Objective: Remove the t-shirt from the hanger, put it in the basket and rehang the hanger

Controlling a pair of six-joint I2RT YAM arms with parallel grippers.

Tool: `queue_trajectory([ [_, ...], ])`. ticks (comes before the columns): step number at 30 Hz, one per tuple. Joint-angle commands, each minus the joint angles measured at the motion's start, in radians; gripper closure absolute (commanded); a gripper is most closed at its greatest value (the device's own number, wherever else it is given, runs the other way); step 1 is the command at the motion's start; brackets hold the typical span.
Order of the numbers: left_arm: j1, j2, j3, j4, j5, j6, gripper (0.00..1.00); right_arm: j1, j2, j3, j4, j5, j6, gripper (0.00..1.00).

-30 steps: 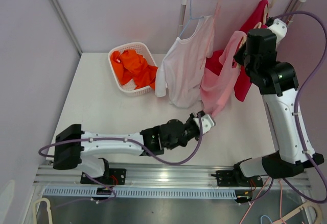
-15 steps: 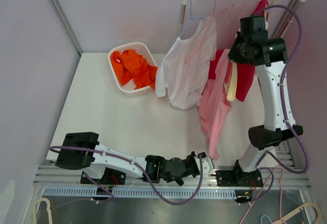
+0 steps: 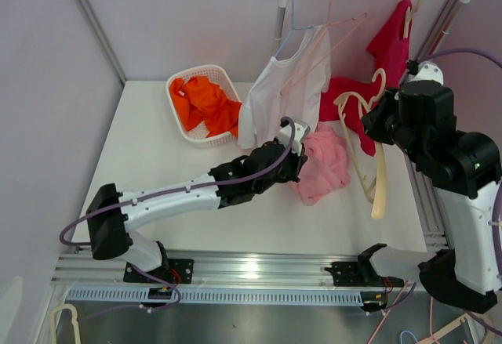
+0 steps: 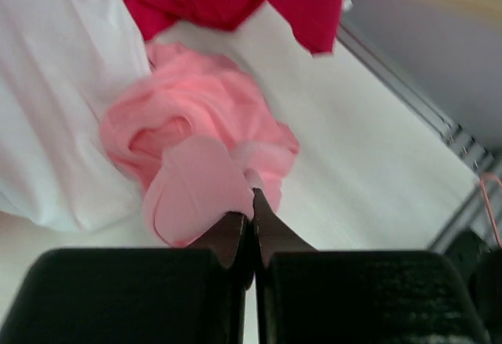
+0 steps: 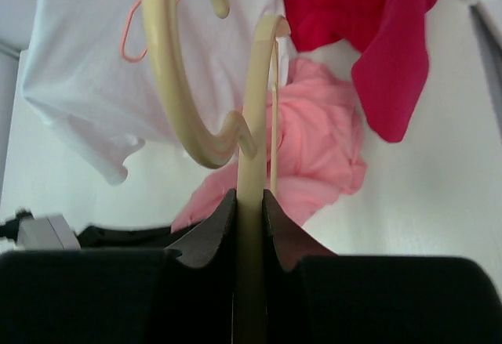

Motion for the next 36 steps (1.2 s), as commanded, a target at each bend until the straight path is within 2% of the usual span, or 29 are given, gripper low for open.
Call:
queue_trajectory([
  [1, -0.027, -0.083, -0.068, -0.056, 0.154, -0.005, 1.00, 0.006, -0.020, -0.124, 0.240, 0.128, -0.088, 1.00],
  [3, -0.024, -0.187, -0.066, -0.080, 0.200, 0.110, 1.00, 0.003, -0.040, -0.179, 0.371, 0.163, -0.177, 1.00],
  [4, -0.024, -0.218, -0.029, -0.114, 0.146, 0.144, 0.99, -0.003, -0.042, -0.198, 0.472, 0.177, -0.202, 1.00],
  [6, 0.039, -0.287, 0.102, -0.223, 0.149, 0.201, 1.00, -0.052, -0.016, -0.180, 0.530, 0.177, -0.243, 1.00],
  [7, 0.081, -0.295, 0.146, -0.266, 0.191, 0.204, 0.99, -0.077, 0.033, -0.157, 0.545, 0.158, -0.246, 1.00],
  [8, 0.175, -0.296, 0.239, -0.351, 0.266, 0.193, 0.99, -0.101, 0.061, -0.093, 0.545, 0.112, -0.246, 1.00],
  [12, 0.376, -0.205, 0.585, -0.552, 0.415, 0.172, 0.99, -0.202, 0.206, 0.090, 0.532, 0.056, -0.252, 1.00],
  [13, 0.407, -0.178, 0.638, -0.594, 0.445, 0.176, 0.99, -0.210, 0.263, 0.125, 0.533, 0.056, -0.265, 1.00],
  [15, 0.453, -0.123, 0.861, -0.688, 0.499, 0.201, 0.99, -0.230, 0.318, 0.199, 0.536, 0.033, -0.280, 1.00],
  [17, 0.458, -0.097, 0.931, -0.742, 0.551, 0.288, 0.99, -0.253, 0.387, 0.286, 0.561, 0.029, -0.303, 1.00],
  [23, 0.488, -0.218, 0.835, -0.514, 0.476, 0.362, 0.99, -0.313, 0.470, 0.343, 0.731, -0.026, -0.357, 1.00],
  [27, 0.603, -0.137, 0.927, -0.406, 0.452, 0.368, 0.99, -0.357, 0.588, 0.481, 0.704, -0.094, -0.329, 1.00],
  [28, 0.623, -0.123, 0.919, -0.359, 0.431, 0.366, 0.99, -0.365, 0.602, 0.506, 0.697, -0.102, -0.320, 1.00],
  [29, 0.658, -0.111, 0.907, -0.241, 0.421, 0.354, 0.99, -0.377, 0.613, 0.521, 0.696, -0.120, -0.311, 1.00],
  [31, 0.700, -0.056, 0.901, -0.153, 0.453, 0.328, 0.99, -0.387, 0.621, 0.508, 0.723, -0.148, -0.292, 1.00],
  [32, 0.741, -0.022, 0.925, -0.139, 0.467, 0.278, 1.00, -0.391, 0.622, 0.492, 0.731, -0.157, -0.286, 1.00],
  [33, 0.764, 0.066, 1.068, -0.145, 0.493, 0.255, 0.99, -0.399, 0.625, 0.488, 0.745, -0.168, -0.283, 1.00],
  [35, 0.818, 0.160, 1.181, -0.156, 0.571, 0.210, 1.00, -0.405, 0.641, 0.483, 0.759, -0.200, -0.276, 1.00],
  [36, 0.830, 0.200, 1.314, -0.134, 0.588, 0.202, 0.99, -0.411, 0.647, 0.483, 0.771, -0.211, -0.276, 1.00],
])
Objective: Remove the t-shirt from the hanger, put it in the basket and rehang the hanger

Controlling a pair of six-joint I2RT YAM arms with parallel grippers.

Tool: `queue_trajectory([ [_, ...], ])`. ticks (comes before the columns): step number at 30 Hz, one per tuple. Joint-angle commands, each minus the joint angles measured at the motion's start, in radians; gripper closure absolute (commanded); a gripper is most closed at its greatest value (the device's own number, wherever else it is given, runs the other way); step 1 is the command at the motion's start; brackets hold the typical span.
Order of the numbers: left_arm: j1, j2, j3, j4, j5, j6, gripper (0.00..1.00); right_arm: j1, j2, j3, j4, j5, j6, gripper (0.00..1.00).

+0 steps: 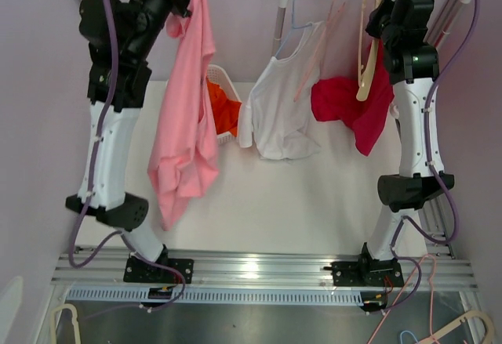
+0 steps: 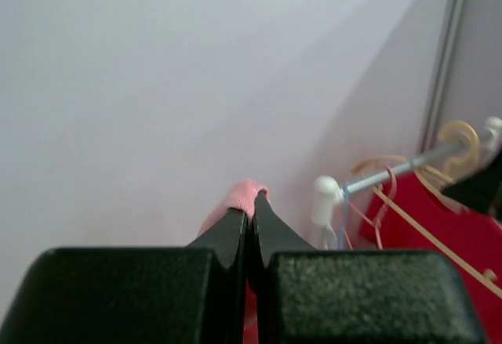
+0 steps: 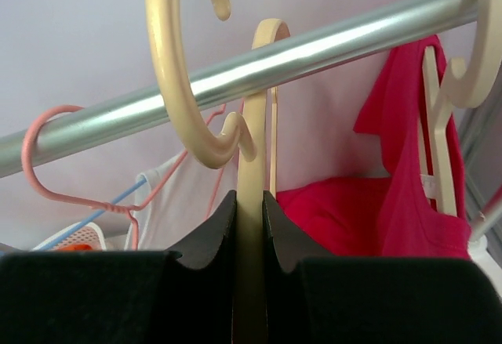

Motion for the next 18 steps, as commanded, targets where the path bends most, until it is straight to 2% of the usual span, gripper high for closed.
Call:
queue_trajectory([
  [1, 0.069, 0.137, 0.219, 0.174, 0.092, -0.086, 0.99, -0.015, 0.012, 0.032, 0.114, -0.083, 0.018, 1.00],
  [3, 0.118, 0.163, 0.174, 0.266, 0.104, -0.120, 0.99, -0.021, 0.029, 0.044, 0.123, -0.129, 0.024, 1.00],
  [4, 0.136, 0.191, 0.161, 0.365, 0.112, -0.166, 0.99, -0.026, 0.035, 0.046, 0.126, -0.146, 0.027, 1.00],
  [8, 0.207, 0.306, 0.084, 0.490, 0.066, -0.244, 0.99, -0.043, 0.086, 0.060, 0.112, -0.214, 0.056, 1.00],
  [11, 0.237, 0.448, 0.084, 0.391, -0.041, -0.330, 0.99, -0.052, 0.115, 0.047, 0.100, -0.280, 0.068, 1.00],
  [14, 0.270, 0.519, 0.049, 0.253, -0.059, -0.396, 1.00, -0.057, 0.128, 0.043, 0.089, -0.301, 0.072, 1.00],
  [18, 0.273, 0.506, -0.056, 0.056, -0.206, -0.466, 0.99, -0.055, 0.103, 0.003, 0.086, -0.323, 0.079, 1.00],
])
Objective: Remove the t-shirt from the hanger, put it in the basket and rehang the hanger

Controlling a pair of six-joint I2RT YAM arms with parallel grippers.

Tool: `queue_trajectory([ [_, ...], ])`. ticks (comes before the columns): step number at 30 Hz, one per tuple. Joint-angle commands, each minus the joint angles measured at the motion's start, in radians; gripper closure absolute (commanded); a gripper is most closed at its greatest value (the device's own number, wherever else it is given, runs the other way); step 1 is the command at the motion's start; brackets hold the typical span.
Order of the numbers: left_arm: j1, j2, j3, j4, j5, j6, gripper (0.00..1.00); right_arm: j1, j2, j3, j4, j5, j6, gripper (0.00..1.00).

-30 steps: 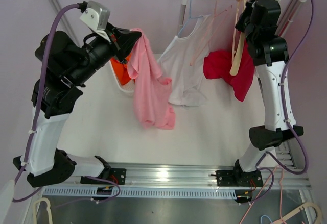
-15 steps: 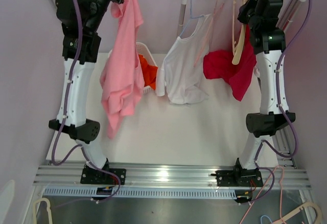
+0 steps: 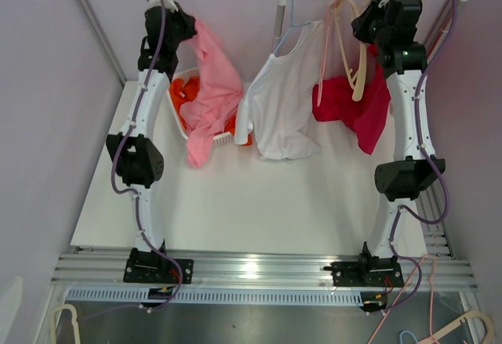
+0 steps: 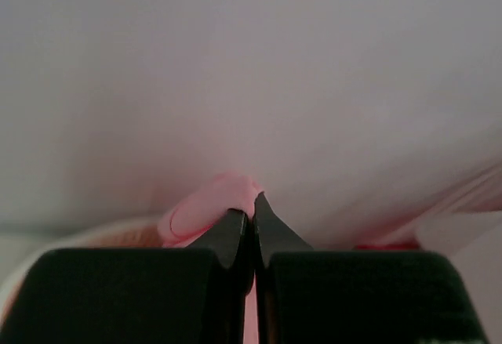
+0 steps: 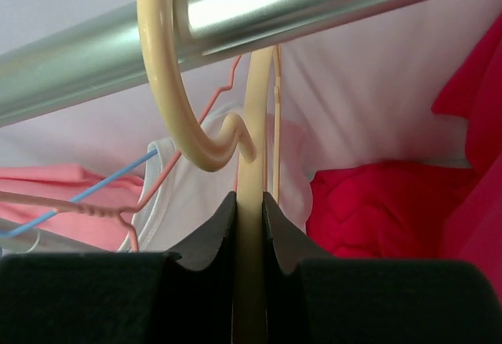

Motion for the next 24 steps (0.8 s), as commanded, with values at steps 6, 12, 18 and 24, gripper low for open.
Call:
queue_trajectory([
  [6, 0.018, -0.057, -0.267, -0.397, -0.055, -0.284, 0.67, -0.001, -0.114, -0.053, -0.008, 0.028, 0.010, 0.33],
  [12, 0.017, -0.184, -0.608, -0.296, 0.081, -0.455, 0.05, -0.004, -0.212, -0.032, -0.123, 0.272, -0.041, 0.19],
  [18, -0.149, -0.488, -0.844, -0.332, -0.275, -0.343, 0.00, -0.022, -0.288, -0.076, -0.162, 0.367, -0.093, 0.20],
  [24, -0.310, -0.805, -1.085, -0.198, -0.440, -0.321, 0.00, -0.049, -0.287, -0.086, -0.185, 0.428, -0.104, 0.20],
])
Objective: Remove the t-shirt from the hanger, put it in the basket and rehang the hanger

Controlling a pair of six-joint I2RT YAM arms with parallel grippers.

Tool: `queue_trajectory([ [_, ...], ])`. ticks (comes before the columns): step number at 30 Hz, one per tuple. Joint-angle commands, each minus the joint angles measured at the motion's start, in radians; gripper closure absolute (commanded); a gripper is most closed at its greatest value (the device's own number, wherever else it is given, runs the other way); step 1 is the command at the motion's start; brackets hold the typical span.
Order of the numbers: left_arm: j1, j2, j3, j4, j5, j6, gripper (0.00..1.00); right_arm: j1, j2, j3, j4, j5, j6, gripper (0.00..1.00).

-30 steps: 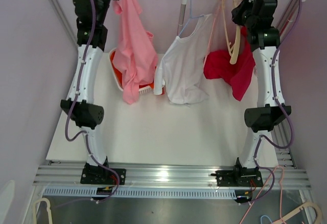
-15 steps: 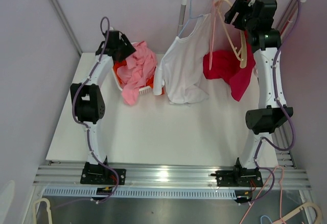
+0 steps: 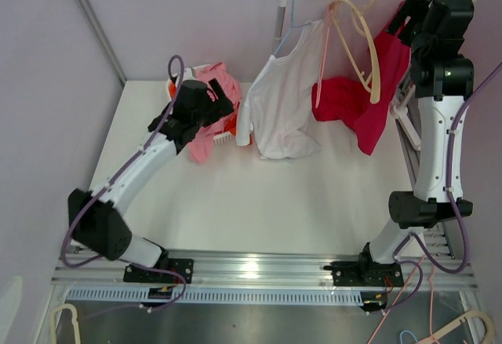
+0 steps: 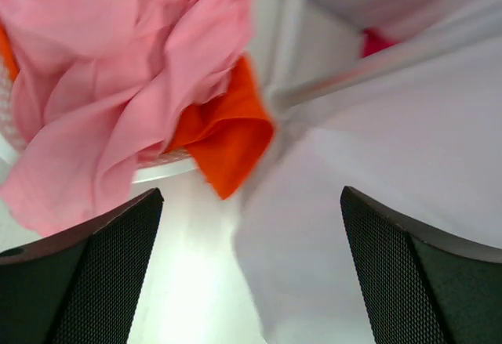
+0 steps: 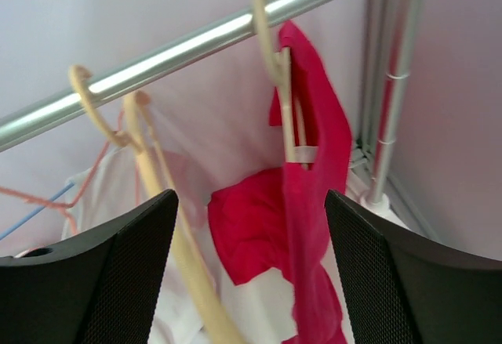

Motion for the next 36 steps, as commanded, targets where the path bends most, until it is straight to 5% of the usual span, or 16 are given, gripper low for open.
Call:
queue_trajectory([
  [1, -0.043, -0.158, -0.072, 0.107, -0.161, 0.040, 0.01, -0.012, 0.026, 0.009, -0.039, 0.090, -0.031, 0.21],
  [13, -0.223, -0.307, -0.040, 0.182, -0.221, 0.214, 0.00, -0.066, 0.196, 0.137, -0.041, 0.032, -0.011, 0.28],
  [20, -0.235, -0.298, -0.106, 0.315, -0.244, 0.263, 0.01, -0.094, 0.263, 0.170, 0.063, -0.019, -0.028, 0.31],
  [24, -0.237, -0.260, -0.123, 0.378, -0.209, 0.272, 0.01, -0.095, 0.282, 0.167, 0.121, 0.001, -0.048, 0.46],
  [28, -0.240, -0.230, -0.101, 0.389, -0.225, 0.307, 0.01, -0.120, 0.338, 0.199, 0.126, -0.040, -0.022, 0.51],
  [30, -0.240, -0.232, -0.101, 0.395, -0.232, 0.327, 0.01, -0.127, 0.348, 0.203, 0.131, -0.048, -0.019, 0.74],
  [32, -0.240, -0.240, -0.115, 0.437, -0.232, 0.338, 0.00, -0.127, 0.356, 0.196, 0.144, -0.048, -0.026, 0.88],
  [36, -0.240, -0.244, -0.123, 0.448, -0.238, 0.350, 0.01, -0.133, 0.363, 0.197, 0.138, -0.068, -0.009, 0.74],
])
